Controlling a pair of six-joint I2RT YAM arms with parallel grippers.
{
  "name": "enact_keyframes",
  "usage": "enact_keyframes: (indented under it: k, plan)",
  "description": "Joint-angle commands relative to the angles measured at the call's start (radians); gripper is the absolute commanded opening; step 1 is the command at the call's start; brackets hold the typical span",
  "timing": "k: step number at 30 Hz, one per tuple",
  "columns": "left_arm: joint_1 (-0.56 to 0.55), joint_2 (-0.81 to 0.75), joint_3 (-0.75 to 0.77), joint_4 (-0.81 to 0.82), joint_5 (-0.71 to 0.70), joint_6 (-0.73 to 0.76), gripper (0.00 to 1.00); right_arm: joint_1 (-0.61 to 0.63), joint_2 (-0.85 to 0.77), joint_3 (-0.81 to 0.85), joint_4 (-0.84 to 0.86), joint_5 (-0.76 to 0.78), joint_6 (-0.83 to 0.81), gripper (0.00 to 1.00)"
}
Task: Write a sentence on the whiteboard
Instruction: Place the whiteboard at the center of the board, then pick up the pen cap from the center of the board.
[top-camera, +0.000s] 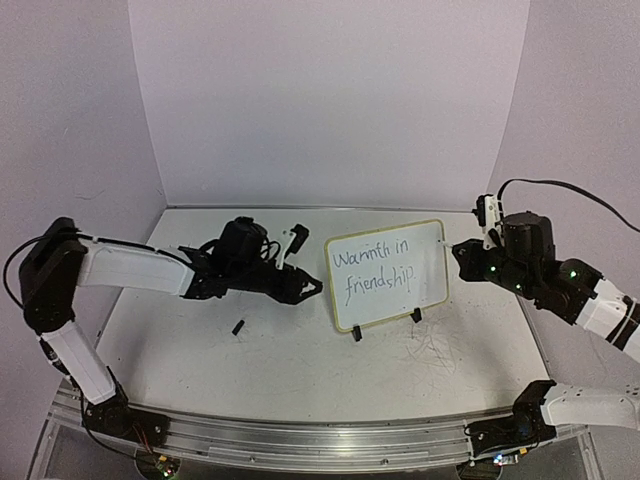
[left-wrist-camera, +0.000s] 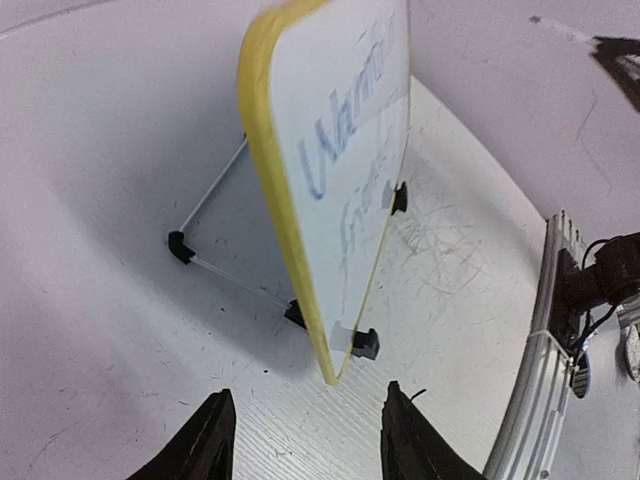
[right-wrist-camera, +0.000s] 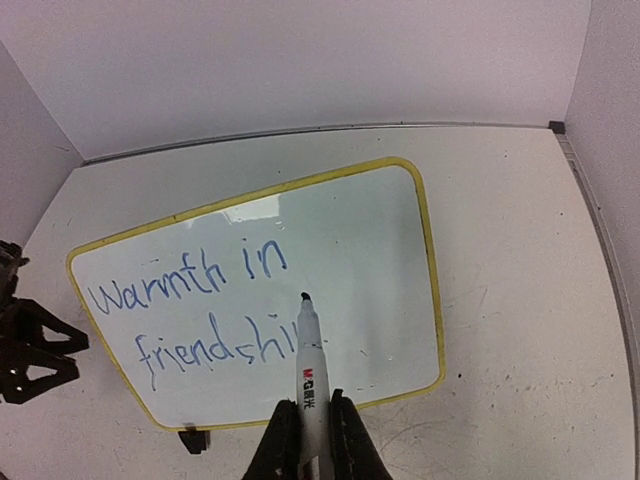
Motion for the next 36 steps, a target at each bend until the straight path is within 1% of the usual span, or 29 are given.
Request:
enact_keyframes:
  k: [1,3,5,6,8,10,12,17,22,27,30,36]
  plan:
    - [-0.001,-0.285,-0.117,-0.092,-0.111,-0.055,0.53,-0.005,-0.001,0.075,-0.035,-0.018,-0.102,0.00]
    - [-0.001,-0.408,-0.186,-0.153,-0.168,-0.119,0.56,-0.005,0.003,0.081,-0.028,-0.018,-0.115,0.00]
    - [0.001,-0.510,-0.234,-0.251,-0.249,-0.213,0.60,-0.005,0.004,0.083,-0.016,-0.025,-0.126,0.00]
    - [0.004,-0.538,-0.242,-0.338,-0.317,-0.255,0.61,-0.005,0.002,0.083,-0.006,-0.030,-0.127,0.00]
    - [0.017,-0.570,-0.234,-0.487,-0.400,-0.358,0.62,-0.005,-0.003,0.086,0.014,-0.045,-0.129,0.00]
    - [0.035,-0.579,-0.226,-0.582,-0.415,-0.415,0.64,-0.005,-0.006,0.089,0.030,-0.070,-0.133,0.00]
    - [0.056,-0.569,-0.230,-0.621,-0.404,-0.450,0.66,-0.006,0.000,0.090,0.047,-0.098,-0.138,0.00]
    - [0.104,-0.467,-0.237,-0.626,-0.366,-0.416,0.66,-0.005,0.034,0.081,0.072,-0.186,-0.150,0.00]
    - [0.106,-0.275,-0.154,-0.620,-0.323,-0.319,0.62,-0.005,0.040,0.070,0.089,-0.231,-0.144,0.00]
    - [0.107,-0.145,-0.114,-0.604,-0.343,-0.260,0.52,-0.004,0.029,0.053,0.093,-0.223,-0.144,0.00]
    - [0.108,-0.076,-0.078,-0.603,-0.354,-0.229,0.49,-0.005,0.029,0.047,0.093,-0.228,-0.148,0.00]
    - [0.106,-0.014,-0.081,-0.602,-0.376,-0.214,0.40,-0.005,0.033,0.046,0.085,-0.236,-0.160,0.00]
